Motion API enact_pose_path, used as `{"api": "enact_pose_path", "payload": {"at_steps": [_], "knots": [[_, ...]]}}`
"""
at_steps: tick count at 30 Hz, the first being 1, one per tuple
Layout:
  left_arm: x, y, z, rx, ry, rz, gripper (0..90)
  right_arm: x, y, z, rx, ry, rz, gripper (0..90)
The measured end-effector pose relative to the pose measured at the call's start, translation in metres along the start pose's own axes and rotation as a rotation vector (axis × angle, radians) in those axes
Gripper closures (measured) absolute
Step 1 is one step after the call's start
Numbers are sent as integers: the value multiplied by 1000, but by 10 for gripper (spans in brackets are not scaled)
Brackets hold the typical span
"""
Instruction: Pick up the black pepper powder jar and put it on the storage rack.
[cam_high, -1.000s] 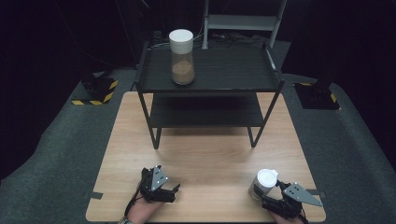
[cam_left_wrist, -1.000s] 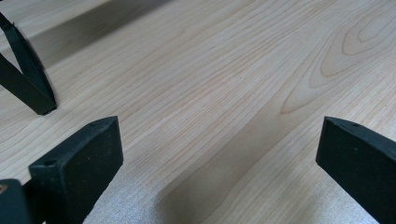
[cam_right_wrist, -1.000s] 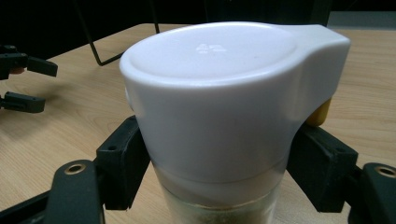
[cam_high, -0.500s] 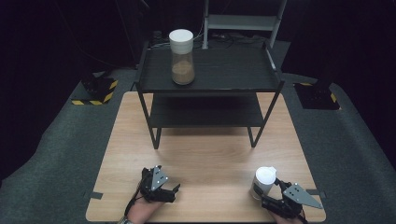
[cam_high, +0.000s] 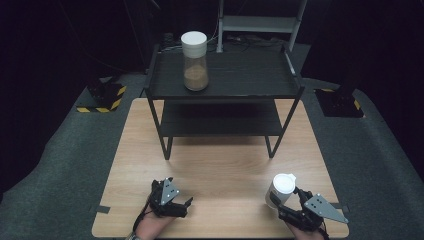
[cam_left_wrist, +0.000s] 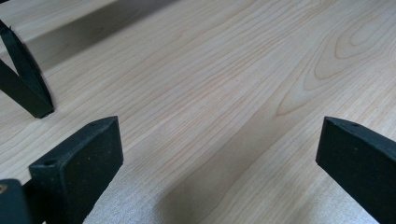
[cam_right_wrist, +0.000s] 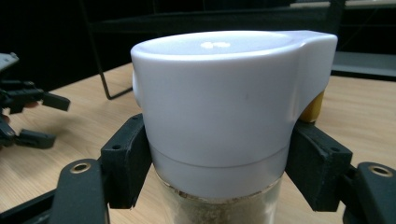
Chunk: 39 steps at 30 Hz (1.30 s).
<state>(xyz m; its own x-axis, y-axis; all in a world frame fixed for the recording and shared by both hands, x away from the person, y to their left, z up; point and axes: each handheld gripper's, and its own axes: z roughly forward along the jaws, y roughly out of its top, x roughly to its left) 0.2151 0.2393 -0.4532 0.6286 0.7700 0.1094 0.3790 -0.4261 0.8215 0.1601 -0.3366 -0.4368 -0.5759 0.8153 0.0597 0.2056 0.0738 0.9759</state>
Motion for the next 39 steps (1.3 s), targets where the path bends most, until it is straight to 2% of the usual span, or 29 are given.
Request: {"api": "enact_pose_path", "payload": {"at_steps": [13,17,27,39], "knots": [[1,2,1,8,-12,6,10,7,21,10,-32,28,-12,291],[2,1,1,4,-15,5,10,6,28,17,-49,39,0,291],[3,1,1,7,-20,8,10,6,45,30,-79,54,-6,291],[4,1,1,6,-25,6,9,5,71,35,-112,61,-13,291]]}}
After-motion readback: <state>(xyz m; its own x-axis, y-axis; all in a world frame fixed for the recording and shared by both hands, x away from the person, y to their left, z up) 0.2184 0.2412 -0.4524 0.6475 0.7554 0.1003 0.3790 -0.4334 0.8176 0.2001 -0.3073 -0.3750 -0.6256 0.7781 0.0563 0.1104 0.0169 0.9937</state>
